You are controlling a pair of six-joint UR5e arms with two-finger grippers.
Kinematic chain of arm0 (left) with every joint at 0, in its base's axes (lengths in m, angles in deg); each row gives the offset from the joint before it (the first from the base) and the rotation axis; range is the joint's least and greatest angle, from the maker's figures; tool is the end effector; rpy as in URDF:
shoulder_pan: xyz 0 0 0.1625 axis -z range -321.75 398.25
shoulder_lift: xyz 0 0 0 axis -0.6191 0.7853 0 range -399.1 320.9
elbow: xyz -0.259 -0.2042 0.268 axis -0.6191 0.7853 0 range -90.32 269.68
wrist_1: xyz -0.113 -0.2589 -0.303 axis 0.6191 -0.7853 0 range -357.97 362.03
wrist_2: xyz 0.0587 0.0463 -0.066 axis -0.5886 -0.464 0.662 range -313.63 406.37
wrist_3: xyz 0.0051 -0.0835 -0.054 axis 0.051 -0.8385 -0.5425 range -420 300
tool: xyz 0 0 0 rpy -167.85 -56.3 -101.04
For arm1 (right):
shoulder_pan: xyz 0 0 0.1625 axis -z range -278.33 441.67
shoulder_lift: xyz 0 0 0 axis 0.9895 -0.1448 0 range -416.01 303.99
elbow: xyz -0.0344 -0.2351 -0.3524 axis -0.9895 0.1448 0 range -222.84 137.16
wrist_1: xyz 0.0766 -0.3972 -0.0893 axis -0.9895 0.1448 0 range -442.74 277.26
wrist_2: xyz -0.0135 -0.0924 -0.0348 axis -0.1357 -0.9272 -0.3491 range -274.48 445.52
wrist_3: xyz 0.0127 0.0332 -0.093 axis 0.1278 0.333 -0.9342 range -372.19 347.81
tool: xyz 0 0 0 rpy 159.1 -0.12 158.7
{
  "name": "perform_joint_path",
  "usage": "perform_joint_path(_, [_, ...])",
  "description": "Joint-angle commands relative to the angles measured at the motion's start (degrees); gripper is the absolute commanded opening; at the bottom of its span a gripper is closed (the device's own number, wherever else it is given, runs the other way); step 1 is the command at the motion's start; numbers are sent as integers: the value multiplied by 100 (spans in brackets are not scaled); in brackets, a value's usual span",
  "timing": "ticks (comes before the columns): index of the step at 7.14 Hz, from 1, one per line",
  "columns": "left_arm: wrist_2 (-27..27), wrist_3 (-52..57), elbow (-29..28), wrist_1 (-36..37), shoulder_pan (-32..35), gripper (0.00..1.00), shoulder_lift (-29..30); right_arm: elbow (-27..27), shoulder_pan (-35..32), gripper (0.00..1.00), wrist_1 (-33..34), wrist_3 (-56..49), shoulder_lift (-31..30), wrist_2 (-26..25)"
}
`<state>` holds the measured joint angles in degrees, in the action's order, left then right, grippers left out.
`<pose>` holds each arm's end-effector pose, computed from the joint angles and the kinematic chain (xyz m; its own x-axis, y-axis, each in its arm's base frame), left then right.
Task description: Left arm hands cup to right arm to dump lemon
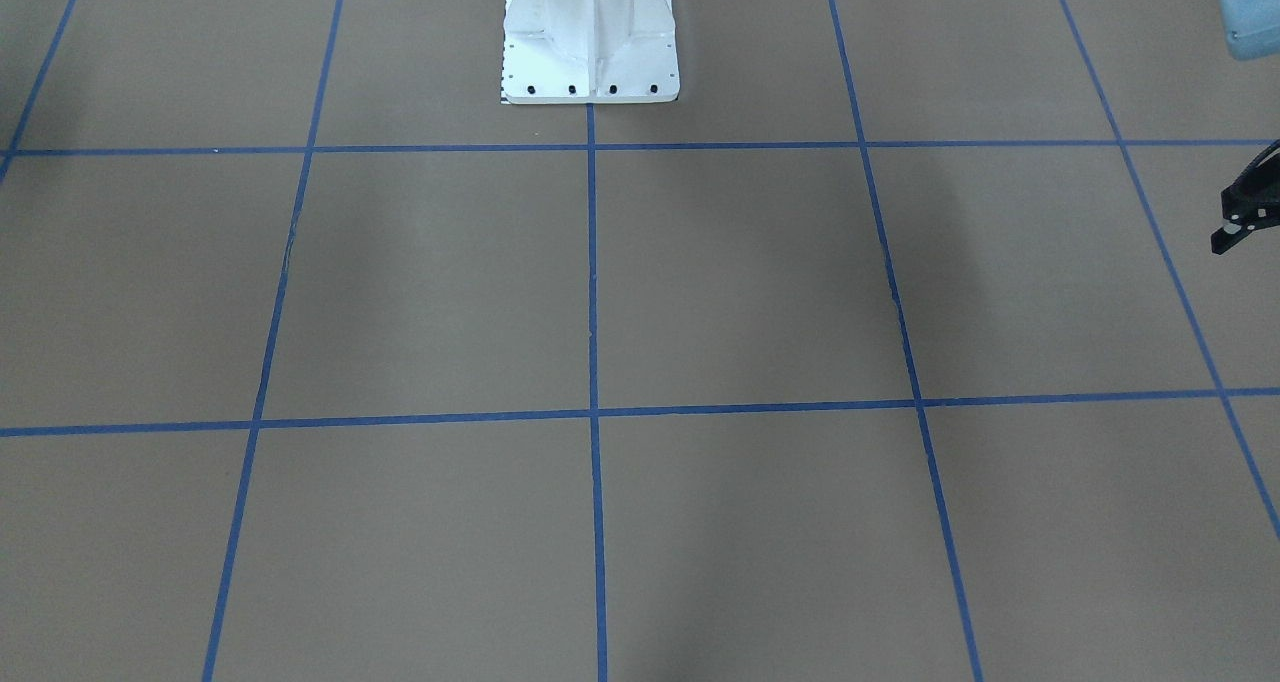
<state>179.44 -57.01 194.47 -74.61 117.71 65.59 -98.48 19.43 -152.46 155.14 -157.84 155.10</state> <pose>0.0392 -0.5676 0.4228 0.6733 0.3688 -0.6408 -0.2111 0.9265 0.3114 0.0416 -0.2819 0.7330 -0.9952 0.0723 0.0653 -0.0332 0.3785 -0.9250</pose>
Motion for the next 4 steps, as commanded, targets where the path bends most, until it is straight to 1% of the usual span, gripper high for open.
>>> perform_joint_path(1, [-1, 0, -20, -8, 0, 100, 7, -52, -25, 0, 256, -1503, -48, 974])
perform_joint_path(2, [8, 0, -29, -9, 0, 100, 7, -122, -25, 0, 441, -2128, -109, 1031])
perform_joint_path(3, [-1, 0, -29, -9, 0, 100, 16, -236, -16, 2, 669, -2944, -179, 1109])
perform_joint_path(4, [8, 0, -38, -9, 0, 100, 16, -542, -25, 3, 1124, -3726, -293, 1476])
